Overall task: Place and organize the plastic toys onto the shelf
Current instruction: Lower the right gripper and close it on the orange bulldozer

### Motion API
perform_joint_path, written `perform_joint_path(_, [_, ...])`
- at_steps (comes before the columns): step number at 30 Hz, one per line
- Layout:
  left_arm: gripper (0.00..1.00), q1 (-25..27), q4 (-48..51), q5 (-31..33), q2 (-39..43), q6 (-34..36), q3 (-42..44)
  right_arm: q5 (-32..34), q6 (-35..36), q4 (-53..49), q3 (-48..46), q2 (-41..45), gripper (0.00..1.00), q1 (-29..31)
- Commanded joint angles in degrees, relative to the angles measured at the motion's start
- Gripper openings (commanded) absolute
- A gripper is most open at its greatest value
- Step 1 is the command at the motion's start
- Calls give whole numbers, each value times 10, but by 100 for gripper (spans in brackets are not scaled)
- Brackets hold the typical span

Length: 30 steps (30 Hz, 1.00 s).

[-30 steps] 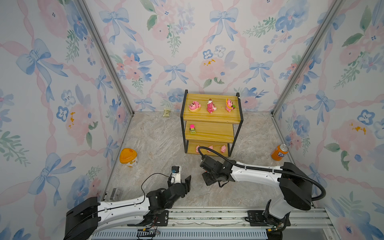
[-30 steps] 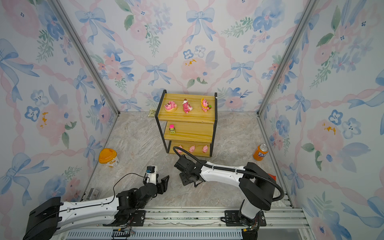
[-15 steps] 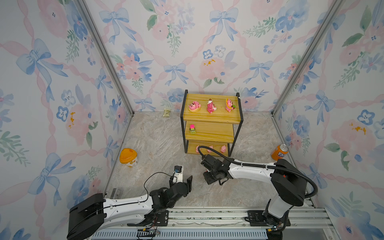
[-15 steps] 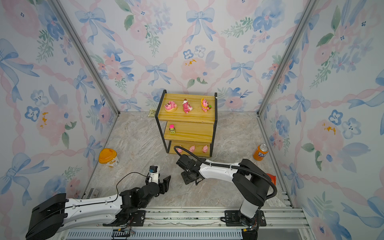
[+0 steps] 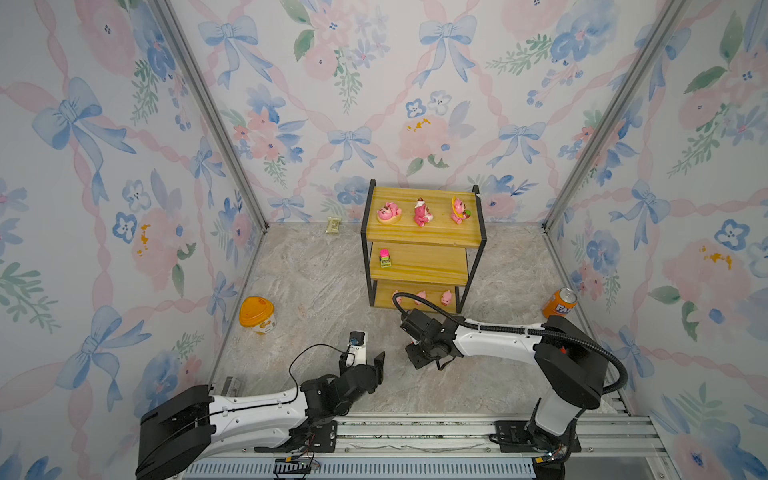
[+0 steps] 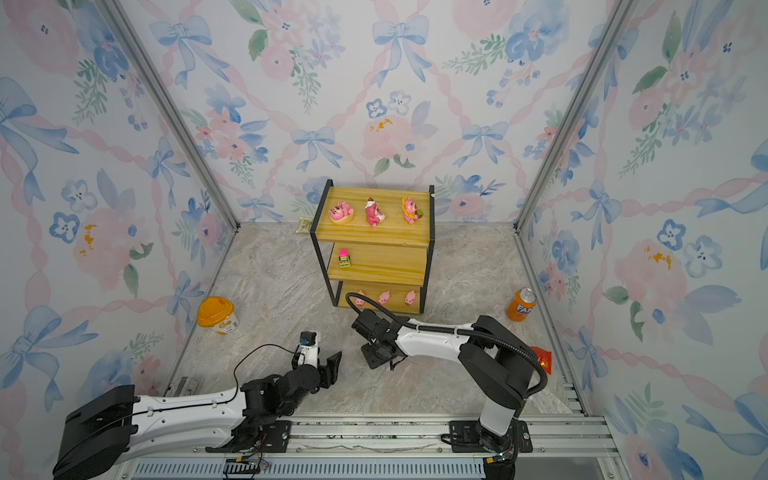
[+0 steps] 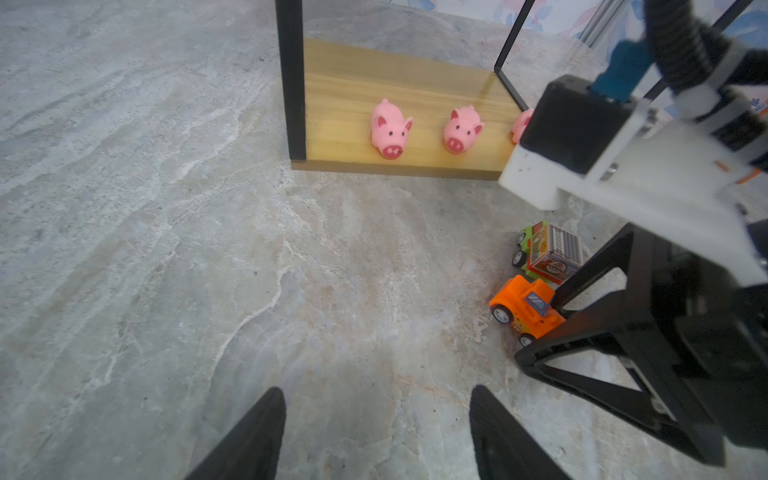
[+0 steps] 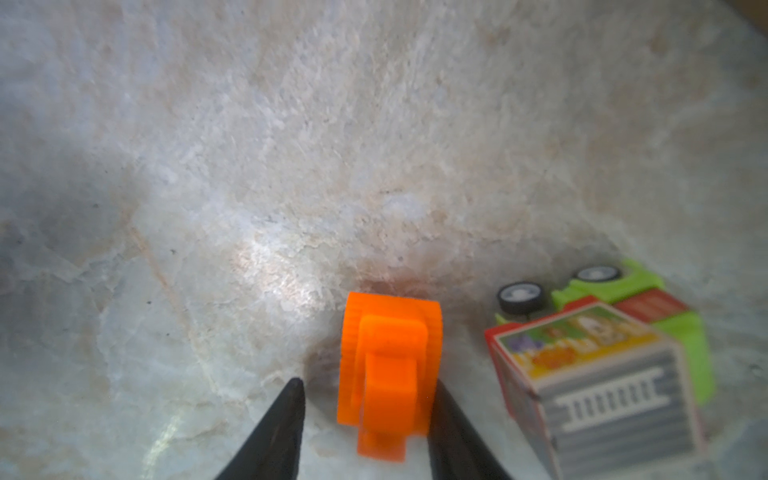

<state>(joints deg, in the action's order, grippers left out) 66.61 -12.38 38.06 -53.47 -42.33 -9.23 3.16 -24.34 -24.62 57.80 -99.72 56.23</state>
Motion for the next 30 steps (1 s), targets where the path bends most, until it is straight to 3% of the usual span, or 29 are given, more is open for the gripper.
perform_joint_path(1, [71,-4,-8,1,0,12,-12,-7,9,4,2,-20,47,-8])
perform_joint_path(8, [71,-4,-11,2,-4,7,-11,-13,11,1,-2,-9,40,-9])
perform_joint_path(30, [71,-4,-23,-4,-8,8,-5,-12,30,-32,22,34,31,-4])
